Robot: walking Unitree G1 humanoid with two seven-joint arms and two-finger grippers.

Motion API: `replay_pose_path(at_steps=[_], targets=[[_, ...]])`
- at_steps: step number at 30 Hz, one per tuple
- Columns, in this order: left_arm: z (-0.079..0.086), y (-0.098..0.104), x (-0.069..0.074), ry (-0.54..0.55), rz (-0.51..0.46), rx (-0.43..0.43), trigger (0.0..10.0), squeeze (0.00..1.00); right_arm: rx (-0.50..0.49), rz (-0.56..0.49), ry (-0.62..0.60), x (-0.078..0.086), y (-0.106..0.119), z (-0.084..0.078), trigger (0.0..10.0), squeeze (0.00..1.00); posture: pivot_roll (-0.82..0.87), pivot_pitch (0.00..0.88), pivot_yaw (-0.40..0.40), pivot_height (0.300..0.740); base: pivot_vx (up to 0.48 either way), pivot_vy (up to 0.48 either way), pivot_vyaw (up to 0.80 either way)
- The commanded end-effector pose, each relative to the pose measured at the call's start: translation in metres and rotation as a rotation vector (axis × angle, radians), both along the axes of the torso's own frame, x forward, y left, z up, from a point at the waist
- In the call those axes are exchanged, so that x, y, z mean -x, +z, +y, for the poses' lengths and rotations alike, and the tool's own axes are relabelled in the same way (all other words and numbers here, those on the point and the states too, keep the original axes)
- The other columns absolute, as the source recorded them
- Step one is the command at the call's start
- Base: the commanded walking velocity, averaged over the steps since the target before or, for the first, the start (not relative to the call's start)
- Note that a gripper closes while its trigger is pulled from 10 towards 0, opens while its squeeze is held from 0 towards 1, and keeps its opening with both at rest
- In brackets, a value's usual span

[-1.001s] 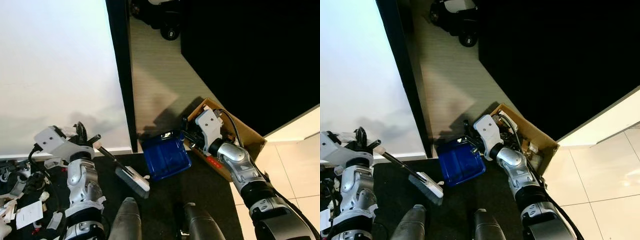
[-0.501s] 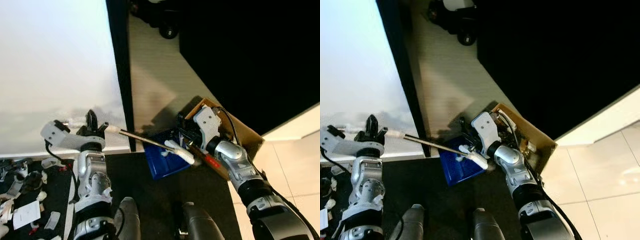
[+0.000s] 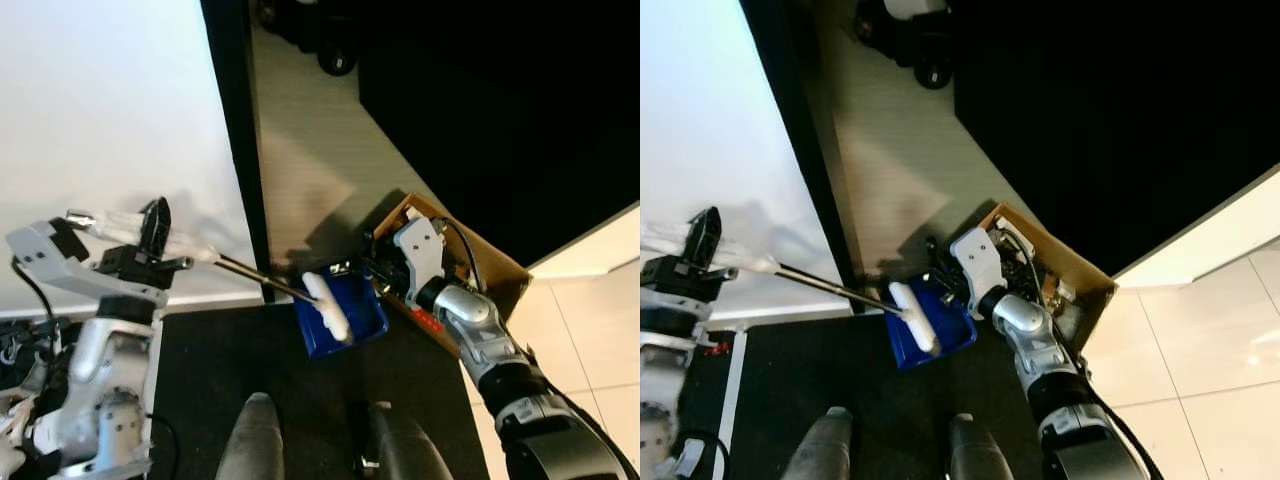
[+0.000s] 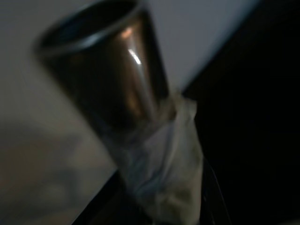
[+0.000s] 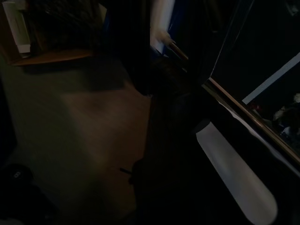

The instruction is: Sweep floor

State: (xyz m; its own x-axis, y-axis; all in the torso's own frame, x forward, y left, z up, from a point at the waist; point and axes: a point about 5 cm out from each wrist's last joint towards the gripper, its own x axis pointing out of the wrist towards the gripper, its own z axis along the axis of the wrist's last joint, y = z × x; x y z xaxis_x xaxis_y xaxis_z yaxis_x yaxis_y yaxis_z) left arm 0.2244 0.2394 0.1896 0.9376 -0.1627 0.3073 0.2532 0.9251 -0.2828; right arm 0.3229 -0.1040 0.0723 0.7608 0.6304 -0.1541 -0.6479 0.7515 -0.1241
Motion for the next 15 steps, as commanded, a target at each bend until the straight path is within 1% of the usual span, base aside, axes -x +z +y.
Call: replay_pose_path(at_steps=[1, 2, 3, 4, 5, 6, 7, 8, 9, 10, 11, 13, 14, 15], targets=[[-0.007, 0.008, 0.005, -0.086, 0.002, -0.081, 10.0, 0.00, -0.011, 0.177, -0.022, 0.019, -0.035, -0.007, 10.0, 0.00, 0.20, 0.205, -0.051, 0.740, 0.000, 0.000, 0.00], [-0.004, 0.006, 0.007, -0.074, 0.029, -0.174, 10.0, 0.00, -0.015, 0.176, -0.036, 0.019, -0.035, -0.012, 10.0, 0.00, 0.21, 0.204, -0.048, 0.740, 0.000, 0.000, 0.00], [-0.004, 0.006, 0.007, -0.074, 0.029, -0.174, 10.0, 0.00, -0.015, 0.176, -0.036, 0.019, -0.035, -0.012, 10.0, 0.00, 0.21, 0.204, -0.048, 0.740, 0.000, 0.000, 0.00], [0.000, 0.003, 0.007, -0.056, 0.060, -0.266, 10.0, 0.00, -0.019, 0.174, -0.047, 0.020, -0.035, -0.017, 10.0, 0.00, 0.21, 0.200, -0.045, 0.740, 0.000, 0.000, 0.00], [0.008, -0.005, 0.006, -0.007, 0.118, -0.378, 10.0, 0.00, -0.046, 0.171, -0.071, 0.020, -0.032, -0.024, 10.0, 0.00, 0.19, 0.194, -0.036, 0.740, 0.000, 0.000, 0.00], [0.013, -0.011, 0.005, 0.025, 0.158, -0.455, 10.0, 0.00, -0.065, 0.168, -0.087, 0.021, -0.030, -0.030, 10.0, 0.00, 0.19, 0.194, -0.036, 0.740, 0.000, 0.000, 0.00], [0.013, -0.011, 0.005, 0.025, 0.158, -0.455, 10.0, 0.00, -0.065, 0.168, -0.087, 0.021, -0.030, -0.030, 10.0, 0.00, 0.19, 0.194, -0.036, 0.740, 0.000, 0.000, 0.00], [0.017, -0.017, 0.004, 0.052, 0.192, -0.490, 10.0, 0.00, -0.082, 0.158, -0.107, 0.020, -0.027, -0.036, 10.0, 0.00, 0.17, 0.183, -0.026, 0.740, 0.000, 0.000, 0.00], [0.018, -0.023, 0.002, 0.069, 0.222, -0.519, 10.0, 0.00, -0.106, 0.143, -0.139, 0.019, -0.022, -0.044, 10.0, 0.00, 0.16, 0.178, -0.020, 0.740, 0.000, 0.000, 0.00], [0.016, -0.028, 0.000, 0.073, 0.239, -0.529, 10.0, 0.00, -0.123, 0.131, -0.166, 0.018, -0.018, -0.051, 10.0, 0.00, 0.14, 0.172, -0.007, 0.740, 0.000, 0.000, 0.00], [0.016, -0.028, 0.000, 0.073, 0.239, -0.529, 10.0, 0.00, -0.123, 0.131, -0.166, 0.018, -0.018, -0.051, 10.0, 0.00, 0.14, 0.172, -0.007, 0.740, 0.000, 0.000, 0.00], [0.010, -0.032, -0.005, 0.065, 0.257, -0.526, 10.0, 0.00, -0.156, 0.108, -0.222, 0.017, -0.012, -0.064, 10.0, 0.00, 0.12, 0.162, 0.008, 0.740, 0.000, 0.000, 0.00], [0.010, -0.032, -0.005, 0.065, 0.257, -0.526, 10.0, 0.00, -0.156, 0.108, -0.222, 0.017, -0.012, -0.064, 10.0, 0.00, 0.12, 0.162, 0.008, 0.740, 0.000, 0.000, 0.00], [0.007, -0.033, -0.008, 0.060, 0.261, -0.524, 10.0, 0.00, -0.163, 0.101, -0.244, 0.018, -0.011, -0.070, 10.0, 0.00, 0.11, 0.157, 0.015, 0.740, 0.000, 0.000, 0.00]])
